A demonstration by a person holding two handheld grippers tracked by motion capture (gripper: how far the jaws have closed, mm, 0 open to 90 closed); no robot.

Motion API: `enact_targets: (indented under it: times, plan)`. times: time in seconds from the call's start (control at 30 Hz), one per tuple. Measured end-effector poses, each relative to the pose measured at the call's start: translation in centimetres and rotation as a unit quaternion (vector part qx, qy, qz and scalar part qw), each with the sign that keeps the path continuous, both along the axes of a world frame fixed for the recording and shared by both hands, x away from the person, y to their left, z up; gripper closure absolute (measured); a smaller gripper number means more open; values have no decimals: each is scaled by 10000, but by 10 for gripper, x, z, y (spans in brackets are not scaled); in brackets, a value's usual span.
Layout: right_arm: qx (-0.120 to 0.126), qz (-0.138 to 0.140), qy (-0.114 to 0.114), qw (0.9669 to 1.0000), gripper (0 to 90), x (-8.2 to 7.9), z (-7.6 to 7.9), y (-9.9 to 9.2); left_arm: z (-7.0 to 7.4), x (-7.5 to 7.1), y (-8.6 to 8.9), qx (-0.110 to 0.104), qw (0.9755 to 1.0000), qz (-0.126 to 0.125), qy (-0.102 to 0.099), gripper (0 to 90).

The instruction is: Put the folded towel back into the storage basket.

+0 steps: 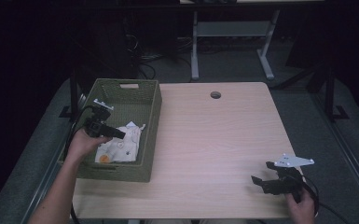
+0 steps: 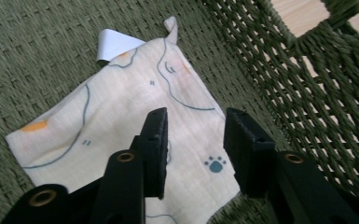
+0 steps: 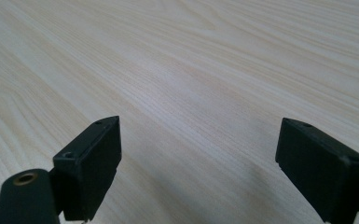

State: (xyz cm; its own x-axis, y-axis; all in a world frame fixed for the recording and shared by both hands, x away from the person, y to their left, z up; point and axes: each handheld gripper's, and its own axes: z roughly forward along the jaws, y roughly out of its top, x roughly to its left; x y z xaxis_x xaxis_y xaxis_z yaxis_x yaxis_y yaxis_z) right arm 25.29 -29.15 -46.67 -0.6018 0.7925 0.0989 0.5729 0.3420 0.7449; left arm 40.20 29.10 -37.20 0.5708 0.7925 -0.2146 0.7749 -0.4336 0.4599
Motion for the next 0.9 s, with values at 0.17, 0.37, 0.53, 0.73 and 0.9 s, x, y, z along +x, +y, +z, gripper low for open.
enact_targets:
  times: [0.17, 0.37, 0.53, 0.73, 0.9]
  plan:
    - [-28, 53, 38, 10000, 137, 0, 0, 1, 7, -6, 0, -339, 9993, 47, -146, 531]
    - [-20, 55, 32, 10000, 138, 0, 0, -1, 14, -14, 1, -571, 9979, 72, -283, 500]
    - [-3, 50, 22, 10000, 138, -1, 0, -2, 17, -21, -2, -655, 9971, 68, -385, 472]
    - [-3, 67, 10, 10000, 137, -2, 0, -1, 25, -33, -7, -1036, 9930, 84, -557, 445]
    - [-3, 80, 8, 10000, 138, -2, 0, -1, 32, -40, -14, -1162, 9908, -1, -689, 441]
